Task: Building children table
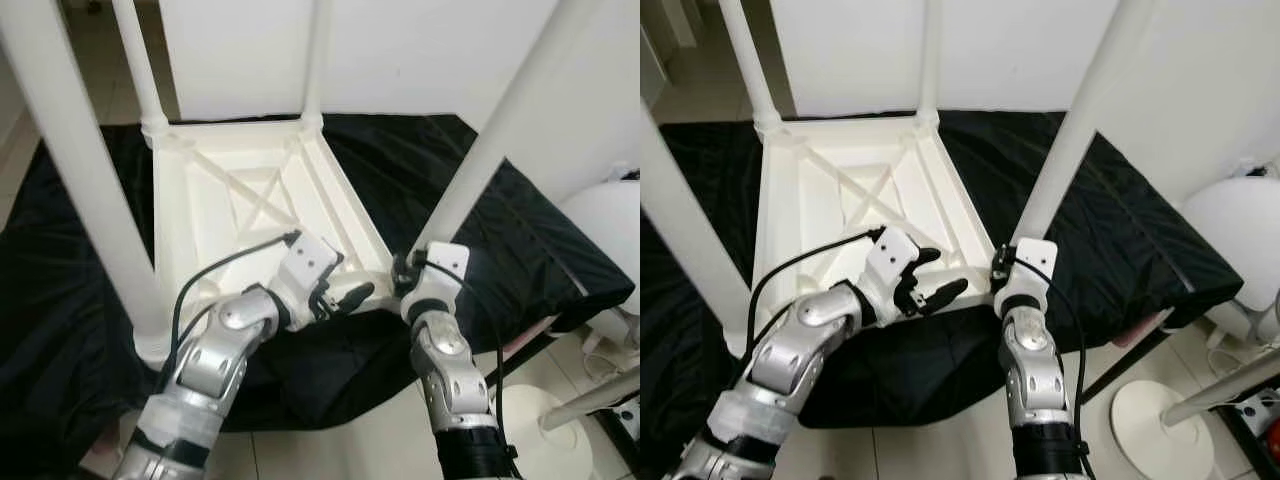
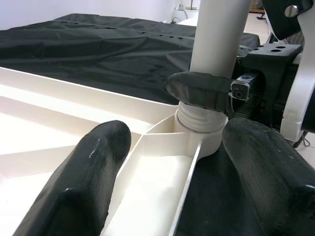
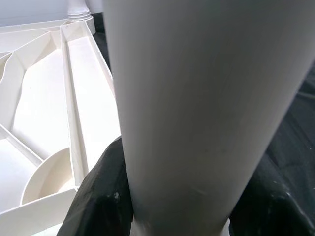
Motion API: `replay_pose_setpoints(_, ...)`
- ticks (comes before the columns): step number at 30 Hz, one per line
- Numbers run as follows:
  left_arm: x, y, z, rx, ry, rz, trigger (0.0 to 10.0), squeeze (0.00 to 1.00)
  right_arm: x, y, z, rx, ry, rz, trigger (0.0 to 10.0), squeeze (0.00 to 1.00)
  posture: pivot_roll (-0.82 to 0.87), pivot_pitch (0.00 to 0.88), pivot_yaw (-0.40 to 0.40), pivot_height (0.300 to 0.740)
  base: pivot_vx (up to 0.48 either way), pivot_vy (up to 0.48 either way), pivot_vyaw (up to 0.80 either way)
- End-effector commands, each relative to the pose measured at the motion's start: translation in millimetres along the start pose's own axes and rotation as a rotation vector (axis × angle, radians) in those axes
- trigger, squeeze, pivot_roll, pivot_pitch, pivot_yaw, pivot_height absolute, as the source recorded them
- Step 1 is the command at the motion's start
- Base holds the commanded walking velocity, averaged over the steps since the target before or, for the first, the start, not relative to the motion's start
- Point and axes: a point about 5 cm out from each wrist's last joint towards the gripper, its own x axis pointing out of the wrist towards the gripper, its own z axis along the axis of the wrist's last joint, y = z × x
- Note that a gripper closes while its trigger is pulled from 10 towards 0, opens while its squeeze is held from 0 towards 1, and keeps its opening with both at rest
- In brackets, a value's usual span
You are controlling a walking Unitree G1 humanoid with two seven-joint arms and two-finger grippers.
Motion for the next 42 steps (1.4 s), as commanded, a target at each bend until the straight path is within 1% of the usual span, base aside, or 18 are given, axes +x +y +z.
replay_pose_setpoints(1, 2.1, -0.4, -1, 0.001, 0.011, 0.020, 10.0, 0.00, -8.3, -1.6, -5, 0.048, 0.017, -0.044, 10.0, 0.00, -0.04, 0.009, -0.035, 0.740, 0.000, 0.000, 0.00)
replay_pose_setpoints(4, 2.7, 0.0, 0, 0.004, 0.011, 0.014, 10.0, 0.00, -10.1, -2.4, -2, 0.061, 0.007, -0.035, 10.0, 0.00, -0.04, 0.009, -0.031, 0.740, 0.000, 0.000, 0.00)
replay_pose_setpoints(5, 2.6, 1.0, 1, 0.005, 0.011, 0.015, 10.0, 0.00, -11.2, -1.5, -1, 0.061, -0.001, -0.028, 10.0, 0.17, -0.04, 0.010, -0.030, 0.740, 0.000, 0.000, 0.00)
replay_pose_setpoints(6, 2.5, 1.7, 1, 0.006, 0.012, 0.016, 10.0, 0.00, -12.3, -0.8, 1, 0.059, -0.003, -0.028, 10.0, 1.00, -0.04, 0.010, -0.030, 0.740, 0.000, 0.000, 0.00)
replay_pose_setpoints(12, 0.9, 1.2, 0, 0.009, 0.013, 0.016, 10.0, 0.00, -12.8, -4.3, 5, 0.086, -0.024, 0.027, 10.0, 1.00, -0.04, 0.008, -0.032, 0.740, 0.000, 0.000, 0.00)
replay_pose_setpoints(18, 0.0, 1.5, 0, 0.008, 0.014, 0.019, 10.0, 0.00, -11.7, -10.2, 7, 0.072, -0.026, 0.087, 10.0, 1.00, -0.04, 0.008, -0.032, 0.740, 0.000, 0.000, 0.00)
replay_pose_setpoints(21, -1.8, 1.6, 0, 0.010, 0.016, 0.020, 10.0, 0.00, -10.9, -16.9, 8, 0.048, -0.026, 0.153, 10.0, 1.00, -0.03, 0.001, -0.044, 0.740, 0.000, 0.000, 0.00)
replay_pose_setpoints(23, -1.8, 1.6, 0, 0.010, 0.016, 0.020, 10.0, 0.00, -10.9, -16.9, 8, 0.048, -0.026, 0.153, 10.0, 1.00, -0.03, 0.001, -0.044, 0.740, 0.000, 0.000, 0.00)
replay_pose_setpoints(24, -3.0, 1.5, -1, 0.010, 0.018, 0.018, 10.0, 0.00, -11.2, -20.4, 9, 0.027, -0.034, 0.200, 10.0, 0.42, -0.03, 0.001, -0.044, 0.740, 0.000, 0.000, 0.00)
replay_pose_setpoints(25, -4.3, 0.9, -1, 0.017, 0.019, 0.011, 10.0, 0.00, -10.6, -26.5, 8, -0.006, -0.034, 0.242, 10.0, 0.00, -0.02, 0.000, -0.047, 0.740, 0.000, 0.000, 0.00)
replay_pose_setpoints(27, -4.3, 0.9, -1, 0.017, 0.019, 0.011, 10.0, 0.00, -10.6, -26.5, 8, -0.006, -0.034, 0.242, 10.0, 0.00, -0.02, 0.000, -0.047, 0.740, 0.000, 0.000, 0.00)
replay_pose_setpoints(29, -5.4, -0.4, -1, 0.029, 0.020, -0.003, 10.0, 0.00, -9.1, -34.8, 6, -0.063, -0.038, 0.314, 10.0, 0.00, -0.02, 0.000, -0.045, 0.740, 0.000, 0.000, 0.00)
replay_pose_setpoints(31, -5.4, -0.4, -1, 0.029, 0.020, -0.003, 10.0, 0.00, -9.1, -34.8, 6, -0.063, -0.038, 0.314, 10.0, 0.00, -0.02, 0.000, -0.045, 0.740, 0.000, 0.000, 0.00)
replay_pose_setpoints(33, -5.5, -0.9, -1, 0.032, 0.021, -0.009, 10.0, 0.00, -8.4, -37.2, 5, -0.084, -0.040, 0.346, 10.0, 0.00, -0.02, 0.000, -0.045, 0.740, 0.000, 0.000, 0.00)
replay_pose_setpoints(35, -5.3, -2.3, -1, 0.036, 0.023, -0.023, 10.0, 0.00, -5.9, -41.6, 4, -0.118, -0.044, 0.409, 10.0, 0.00, -0.01, 0.000, -0.041, 0.740, 0.000, 0.000, 0.00)
replay_pose_setpoints(38, -5.0, -3.5, -1, 0.039, 0.023, -0.033, 10.0, 0.00, -3.9, -44.3, 4, -0.127, -0.041, 0.438, 10.0, 0.00, -0.01, 0.000, -0.039, 0.740, 0.000, 0.000, 0.00)
replay_pose_setpoints(40, -4.4, -6.1, -1, 0.059, 0.031, -0.052, 10.0, 0.00, 1.4, -52.8, 5, -0.150, -0.039, 0.479, 10.0, 0.00, -0.01, 0.000, -0.040, 0.740, 0.000, 0.000, 0.00)
replay_pose_setpoints(42, -4.1, -6.9, -2, 0.067, 0.034, -0.058, 10.0, 0.00, 3.1, -55.7, 5, -0.154, -0.036, 0.500, 10.0, 0.00, -0.01, 0.000, -0.039, 0.740, 0.000, 0.000, 0.00)
